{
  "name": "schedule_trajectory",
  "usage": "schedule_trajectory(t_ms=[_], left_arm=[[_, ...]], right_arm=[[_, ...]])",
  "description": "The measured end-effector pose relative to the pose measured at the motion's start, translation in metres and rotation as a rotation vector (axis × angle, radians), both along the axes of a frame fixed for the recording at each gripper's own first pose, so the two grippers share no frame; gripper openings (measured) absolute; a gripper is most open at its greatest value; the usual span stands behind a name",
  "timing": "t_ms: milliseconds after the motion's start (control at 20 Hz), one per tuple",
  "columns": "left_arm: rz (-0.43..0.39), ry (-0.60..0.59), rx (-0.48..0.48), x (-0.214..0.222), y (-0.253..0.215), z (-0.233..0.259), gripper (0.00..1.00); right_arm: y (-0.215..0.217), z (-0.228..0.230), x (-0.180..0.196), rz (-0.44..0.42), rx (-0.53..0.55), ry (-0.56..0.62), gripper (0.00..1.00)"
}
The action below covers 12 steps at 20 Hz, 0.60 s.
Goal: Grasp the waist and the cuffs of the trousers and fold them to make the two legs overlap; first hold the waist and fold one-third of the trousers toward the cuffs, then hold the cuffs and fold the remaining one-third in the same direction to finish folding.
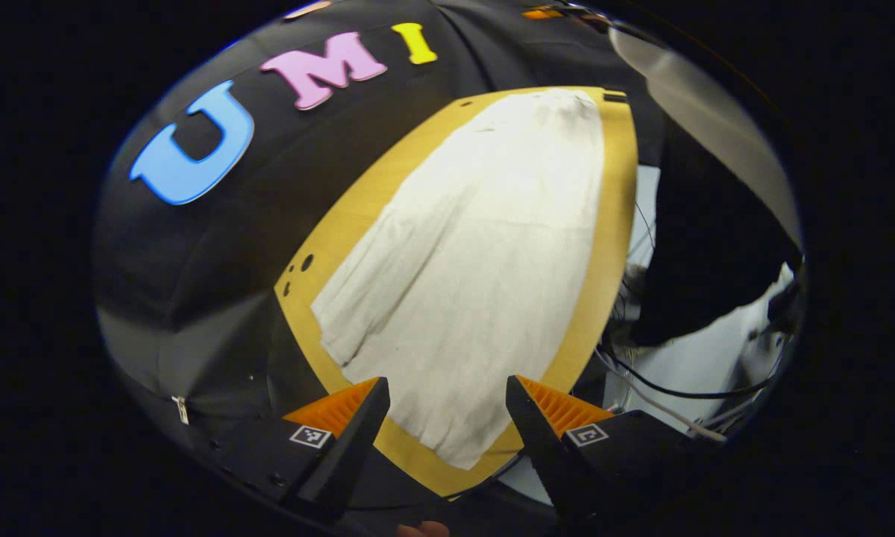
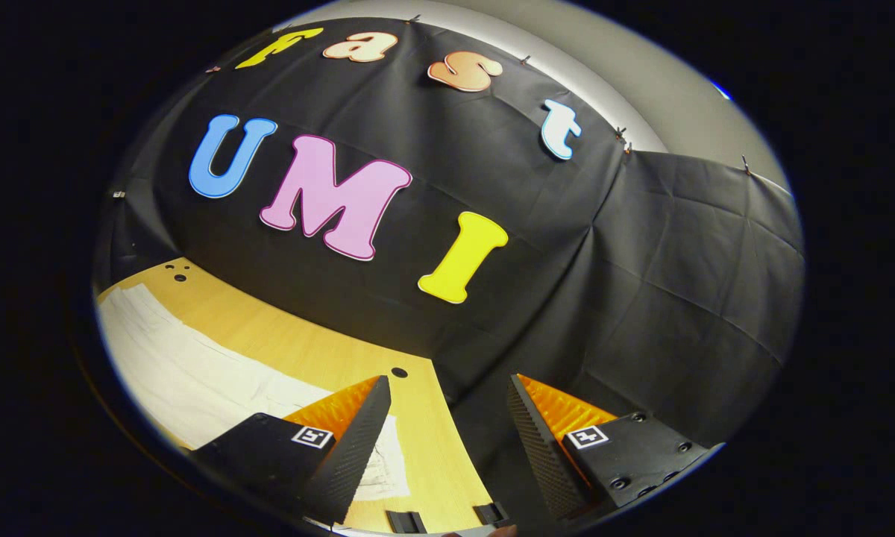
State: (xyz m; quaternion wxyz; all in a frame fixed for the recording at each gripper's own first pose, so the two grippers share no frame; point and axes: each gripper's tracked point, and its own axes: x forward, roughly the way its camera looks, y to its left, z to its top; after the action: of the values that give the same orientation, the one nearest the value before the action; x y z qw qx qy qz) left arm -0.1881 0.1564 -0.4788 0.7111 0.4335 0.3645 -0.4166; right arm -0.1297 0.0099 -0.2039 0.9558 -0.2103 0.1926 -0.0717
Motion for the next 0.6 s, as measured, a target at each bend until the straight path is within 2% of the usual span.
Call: schedule_trajectory(t_ms=[200, 300, 450, 600], left_arm=[[-0.168, 0.075, 0.132, -0.012, 0.016, -0.033, 0.98], [-0.221, 0.098, 0.180, -0.013, 0.026, -0.044, 0.98], [-0.255, 0.106, 0.224, -0.003, 0.027, -0.049, 0.95], [-0.264, 0.111, 0.270, 0.019, 0.029, -0.059, 0.96]], right_arm=[[0.006, -0.007, -0.008, -0.020, 0.000, 0.020, 0.97], [0.008, -0.008, -0.011, -0.021, -0.008, 0.023, 0.97], [0.005, -0.017, -0.016, -0.013, -0.041, 0.052, 0.97], [-0.002, -0.040, -0.022, 0.033, -0.107, 0.123, 0.97]])
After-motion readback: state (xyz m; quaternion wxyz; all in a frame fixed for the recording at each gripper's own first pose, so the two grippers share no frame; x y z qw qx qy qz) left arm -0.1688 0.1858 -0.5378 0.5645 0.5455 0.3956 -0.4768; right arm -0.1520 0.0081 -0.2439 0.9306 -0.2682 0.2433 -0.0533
